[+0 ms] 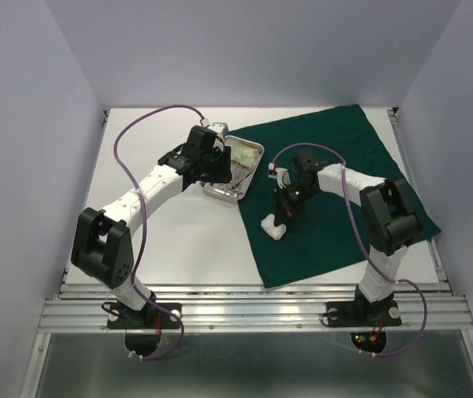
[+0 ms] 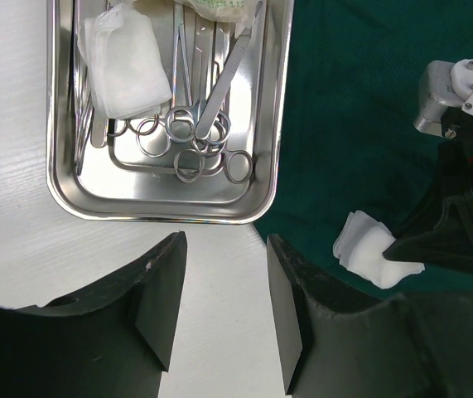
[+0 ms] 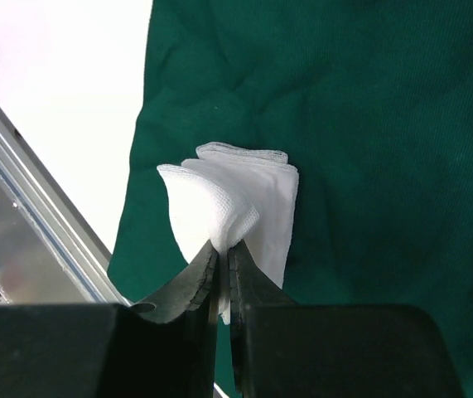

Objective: Prepare the surgical pack
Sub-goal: Adjust the medical item in the surgical kit.

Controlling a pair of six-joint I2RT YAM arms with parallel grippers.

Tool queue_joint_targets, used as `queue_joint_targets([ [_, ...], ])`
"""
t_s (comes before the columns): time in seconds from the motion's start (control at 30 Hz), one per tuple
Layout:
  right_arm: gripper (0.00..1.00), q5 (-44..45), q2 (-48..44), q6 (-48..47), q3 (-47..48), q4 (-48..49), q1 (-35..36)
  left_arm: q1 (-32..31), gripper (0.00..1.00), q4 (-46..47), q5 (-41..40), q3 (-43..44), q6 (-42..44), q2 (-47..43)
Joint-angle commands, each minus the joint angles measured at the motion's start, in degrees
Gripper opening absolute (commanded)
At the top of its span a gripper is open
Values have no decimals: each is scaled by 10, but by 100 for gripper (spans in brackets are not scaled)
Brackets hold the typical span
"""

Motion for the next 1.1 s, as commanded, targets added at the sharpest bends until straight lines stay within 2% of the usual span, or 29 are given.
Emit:
queue_joint_targets([
  [0.0,9,9,4,9,-3,23,-1,3,55,6,-4,-5,0,-32],
  [0.03,20,12,4,11,-3,24,-1,3,55,6,-4,-5,-1,-32],
  [0.07,25,14,3,11,-3,24,-1,3,55,6,-4,-5,-1,-33],
  [0.1,37,17,1,14,-3,25,-1,3,55,6,-5,-5,-1,-33],
  [0.17,47,22,-1,17,-2,25,-1,3,55,7,-4,-5,-1,-33],
  [0.23,55,30,-8,24,-2,29,-1,3,55,7,-4,-5,-2,-34],
  [0.37,60,52,-25,34,-5,39,-1,3,55,6,-3,-5,-1,-34],
  [0.43,68,57,-29,39,-13,45,-1,3,55,6,-4,-3,-1,-34],
  [0.77,71,60,-44,72,-84,94,-1,3,55,5,0,0,1,-34],
  [1.07,70,32,-29,98,-104,125,-1,3,55,5,0,-2,2,-37],
])
